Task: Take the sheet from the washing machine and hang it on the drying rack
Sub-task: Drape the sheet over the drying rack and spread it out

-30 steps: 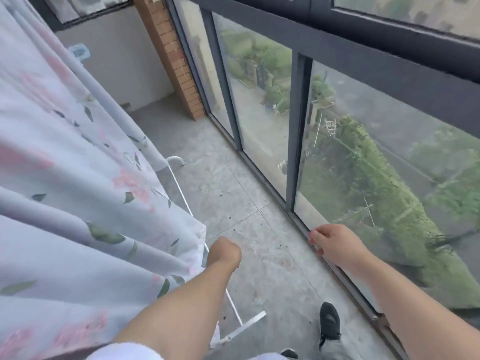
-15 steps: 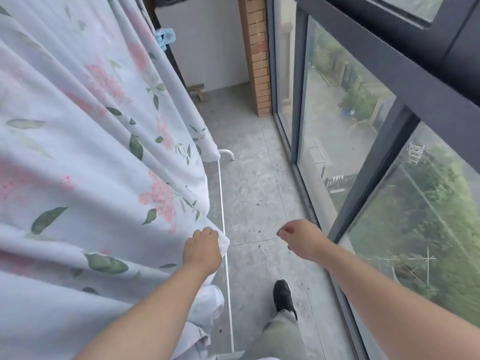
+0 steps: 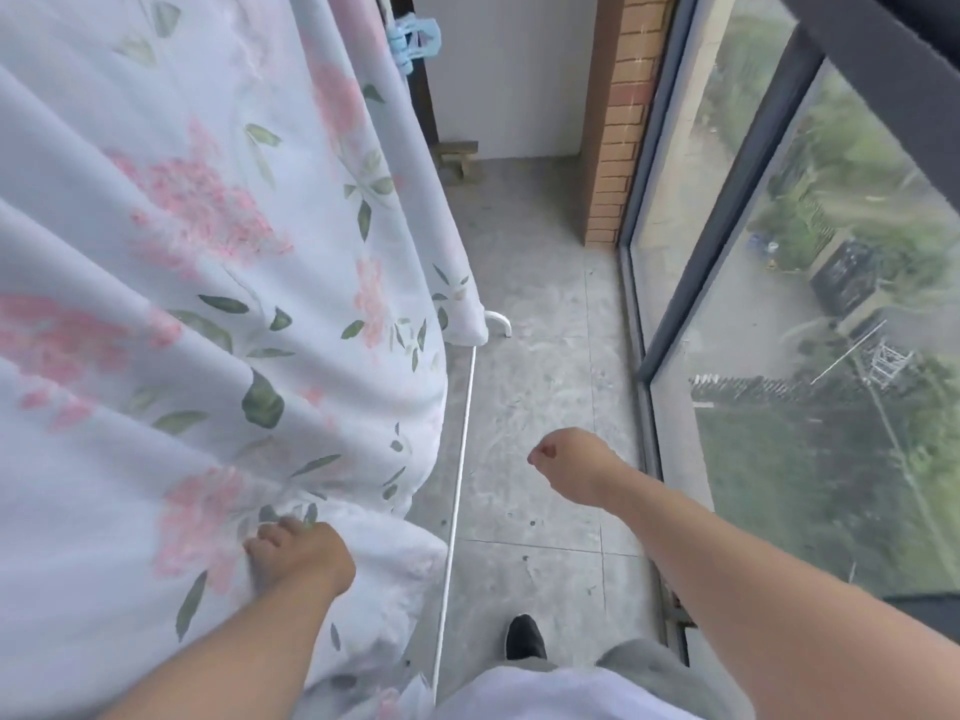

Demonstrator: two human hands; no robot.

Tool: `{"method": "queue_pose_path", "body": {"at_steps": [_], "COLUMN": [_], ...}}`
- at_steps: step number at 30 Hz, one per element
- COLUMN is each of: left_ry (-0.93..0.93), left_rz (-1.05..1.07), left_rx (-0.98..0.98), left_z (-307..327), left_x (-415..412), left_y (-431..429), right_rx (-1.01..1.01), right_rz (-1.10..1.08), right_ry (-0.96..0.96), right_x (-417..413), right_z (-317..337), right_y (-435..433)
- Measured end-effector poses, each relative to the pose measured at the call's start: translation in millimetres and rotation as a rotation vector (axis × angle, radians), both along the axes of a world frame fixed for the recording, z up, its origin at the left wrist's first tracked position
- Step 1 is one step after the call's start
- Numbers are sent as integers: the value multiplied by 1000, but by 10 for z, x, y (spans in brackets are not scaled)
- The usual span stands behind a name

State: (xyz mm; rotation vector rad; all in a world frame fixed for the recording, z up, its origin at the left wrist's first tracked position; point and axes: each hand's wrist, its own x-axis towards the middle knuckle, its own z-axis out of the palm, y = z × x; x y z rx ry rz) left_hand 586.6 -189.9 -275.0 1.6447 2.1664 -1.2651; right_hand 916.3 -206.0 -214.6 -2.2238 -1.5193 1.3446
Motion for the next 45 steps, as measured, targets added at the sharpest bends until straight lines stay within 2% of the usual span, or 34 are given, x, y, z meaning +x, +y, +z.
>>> {"method": "queue_pose_path", "body": {"at_steps": [5, 13, 14, 18, 20, 24, 26, 31, 34, 38, 41, 43, 45], "left_ry": [-229, -359, -367, -322, -354, -368, -389, -484, -482, -410, -357, -279, -145], "left_rz": [247, 706, 817, 1102, 1205, 1309, 1420, 1621, 1686, 1815, 1880, 1817, 1648], "left_rx": [111, 326, 347, 445, 528, 514, 602, 712, 818, 888, 996, 1170, 1342], "left_z": [52, -90, -118, -113, -116, -238, -331, -415, -748, -1501, -2094, -2386, -2833], "left_x": [-1, -141, -66, 255, 357, 566, 573, 584, 604, 805, 901, 801, 634], "left_y": [344, 474, 450, 381, 401, 373, 384, 403, 384, 528, 613, 605, 535], "right_rx": [1, -4, -1, -7, -24, -71, -97, -199, -218, -46, 52, 140, 278], "right_rz": [190, 566, 650, 818, 854, 1023, 1041, 1175, 1271, 1246, 1061, 948, 877], "right_ry": [-56, -68, -77, -120, -141, -126, -87, -72, -103, -216, -193, -106, -1], "right_x": [-68, -285, -306, -377, -446, -676, -782, -1113, -1376, -1699, -1894, -2051, -2205], "right_z": [79, -176, -199, -240, -211, -241, -270, -659, -1151, -1925, -2552, -2837, -3239], "right_y": [821, 2359, 2593, 3113, 3224, 3201, 3070, 2796, 2625, 2422, 2421, 2566, 2720]}}
